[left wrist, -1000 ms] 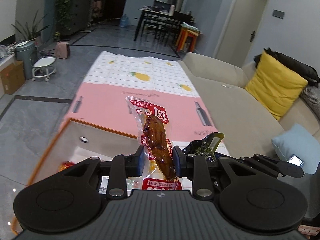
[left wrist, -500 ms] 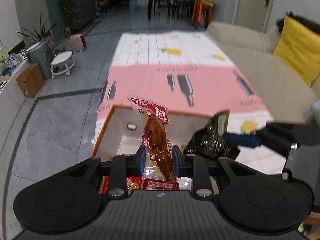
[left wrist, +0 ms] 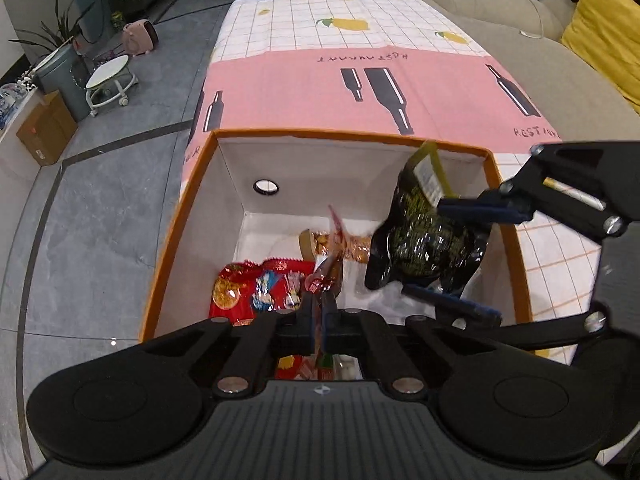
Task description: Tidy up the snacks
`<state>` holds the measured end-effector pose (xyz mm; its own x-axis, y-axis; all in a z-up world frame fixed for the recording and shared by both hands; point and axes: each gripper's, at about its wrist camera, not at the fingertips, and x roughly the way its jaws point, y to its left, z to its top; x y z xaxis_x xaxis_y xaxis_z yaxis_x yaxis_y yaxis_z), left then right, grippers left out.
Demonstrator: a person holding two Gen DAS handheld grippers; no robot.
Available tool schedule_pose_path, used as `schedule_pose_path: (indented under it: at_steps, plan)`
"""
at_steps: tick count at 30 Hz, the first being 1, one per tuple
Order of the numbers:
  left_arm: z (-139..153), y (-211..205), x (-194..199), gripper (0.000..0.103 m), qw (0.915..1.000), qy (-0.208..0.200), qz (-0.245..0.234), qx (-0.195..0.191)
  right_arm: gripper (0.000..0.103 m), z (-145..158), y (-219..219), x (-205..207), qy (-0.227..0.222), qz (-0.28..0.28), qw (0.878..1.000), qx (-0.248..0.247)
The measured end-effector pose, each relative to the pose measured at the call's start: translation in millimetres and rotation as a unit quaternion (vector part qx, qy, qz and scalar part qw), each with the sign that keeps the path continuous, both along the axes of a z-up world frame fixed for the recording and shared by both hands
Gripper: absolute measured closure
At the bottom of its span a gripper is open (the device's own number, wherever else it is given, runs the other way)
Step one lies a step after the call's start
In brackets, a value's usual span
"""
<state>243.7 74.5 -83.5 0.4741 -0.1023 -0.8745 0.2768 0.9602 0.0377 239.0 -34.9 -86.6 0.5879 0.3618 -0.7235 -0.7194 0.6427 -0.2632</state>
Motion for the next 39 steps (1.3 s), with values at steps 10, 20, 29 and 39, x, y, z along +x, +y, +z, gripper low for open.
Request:
schedule_pose_path:
  at_steps: [10, 20, 29, 39]
  plan:
    - [-7, 3, 16, 0.099, 0.9971, -0.039, 0.015, 0.064, 0.057, -23, 16, 20, 0.048, -0.003, 0.999, -0.016]
    - [-6, 2, 9, 0.062, 0.995, -0.063, 0.002, 0.078, 0.057, -29, 24, 32, 0.064, -0.021, 0.998, -0.012]
    - [-4, 4, 3, 0.051, 0.996, -0.055, 0.01, 0.069, 0.054, -33, 23, 38, 0.086, -0.04, 0.995, -0.003]
    - [6, 3, -11, 0.058, 0.9939, -0.066, 0.008, 0.089, 0.024, -11, 16, 33, 0.081, -0.06, 0.993, 0.053]
